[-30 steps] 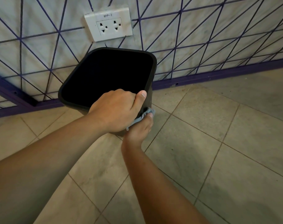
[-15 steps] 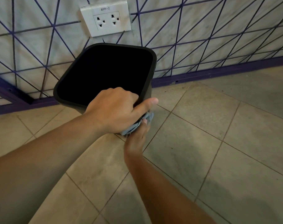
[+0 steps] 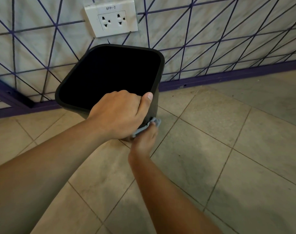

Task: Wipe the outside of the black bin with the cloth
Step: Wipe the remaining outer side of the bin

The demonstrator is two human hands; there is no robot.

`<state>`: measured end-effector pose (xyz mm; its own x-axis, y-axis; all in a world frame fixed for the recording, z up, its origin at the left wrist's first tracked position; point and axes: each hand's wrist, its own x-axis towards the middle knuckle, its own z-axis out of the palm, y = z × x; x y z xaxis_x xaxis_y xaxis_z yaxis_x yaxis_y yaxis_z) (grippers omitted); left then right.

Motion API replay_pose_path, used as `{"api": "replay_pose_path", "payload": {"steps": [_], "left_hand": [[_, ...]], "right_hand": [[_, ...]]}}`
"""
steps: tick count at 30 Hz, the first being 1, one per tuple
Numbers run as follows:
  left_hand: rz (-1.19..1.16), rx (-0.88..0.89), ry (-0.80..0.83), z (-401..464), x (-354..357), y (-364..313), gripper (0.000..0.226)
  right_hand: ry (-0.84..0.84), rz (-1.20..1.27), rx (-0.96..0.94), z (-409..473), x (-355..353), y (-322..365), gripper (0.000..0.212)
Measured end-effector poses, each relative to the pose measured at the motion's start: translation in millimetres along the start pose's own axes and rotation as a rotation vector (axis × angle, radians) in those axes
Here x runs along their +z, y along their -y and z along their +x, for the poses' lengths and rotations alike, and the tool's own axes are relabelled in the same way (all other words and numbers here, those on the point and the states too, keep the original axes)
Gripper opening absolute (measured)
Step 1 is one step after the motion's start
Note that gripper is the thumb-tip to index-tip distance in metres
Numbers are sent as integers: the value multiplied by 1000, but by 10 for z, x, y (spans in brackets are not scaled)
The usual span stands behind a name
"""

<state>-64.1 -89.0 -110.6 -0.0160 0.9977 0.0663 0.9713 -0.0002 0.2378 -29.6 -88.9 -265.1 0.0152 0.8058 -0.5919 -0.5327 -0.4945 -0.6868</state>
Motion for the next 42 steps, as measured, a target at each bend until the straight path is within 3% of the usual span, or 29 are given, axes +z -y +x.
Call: {"api": "replay_pose_path", "payload": {"steps": [3,8,12,14,16,18,20,23,25,28,31,34,36,39,42], "left_hand": [[-7,3,-1,18,-9,8,62],[3,-14,2,15,8,7,64],[6,-8,-8,16,-5,10,63],[6,-5,-8,13,-10,7,63],[5,-8,-4,11,-9,-2,63],[5,-14,1,9,-10,-5,63],[1,-16,0,11,-14,-8,63],[-3,-11,-6,14,-7,1,63],[-13,-11,-3,11,-4,-1,64],[-10,-18,2,9,-1,-1,64],[-7,-12,-10,9,-2,3,64],[-13,-6,-8,10,-4,7,65],[-12,-5,-4,12,-1,7,65],[-1,-10,-11,14,3,17,64],[-16,-2,-13,15,6,28,64]], "right_hand": [[39,-59,-175,-216,-30,-33,53],[-11,-148,63,214,-134,-10,51],[75,-98,-104,-168,-91,5,66],[54,-119,-131,-57,-140,-67,54],[-16,-147,-32,144,-158,-85,47],[15,-99,11,136,-93,-38,61],[54,-95,-86,-77,-66,-2,77],[73,-149,-175,-67,-130,-53,63],[23,-163,-81,167,-156,-98,54],[34,-111,-13,76,-113,-70,81],[91,-104,-128,-284,-94,-75,74],[-35,-59,-1,38,-89,-152,63],[-25,-39,75,112,-48,-160,76],[-1,-41,-95,-253,10,-134,89],[-14,-29,-92,-87,-46,-204,70]]}}
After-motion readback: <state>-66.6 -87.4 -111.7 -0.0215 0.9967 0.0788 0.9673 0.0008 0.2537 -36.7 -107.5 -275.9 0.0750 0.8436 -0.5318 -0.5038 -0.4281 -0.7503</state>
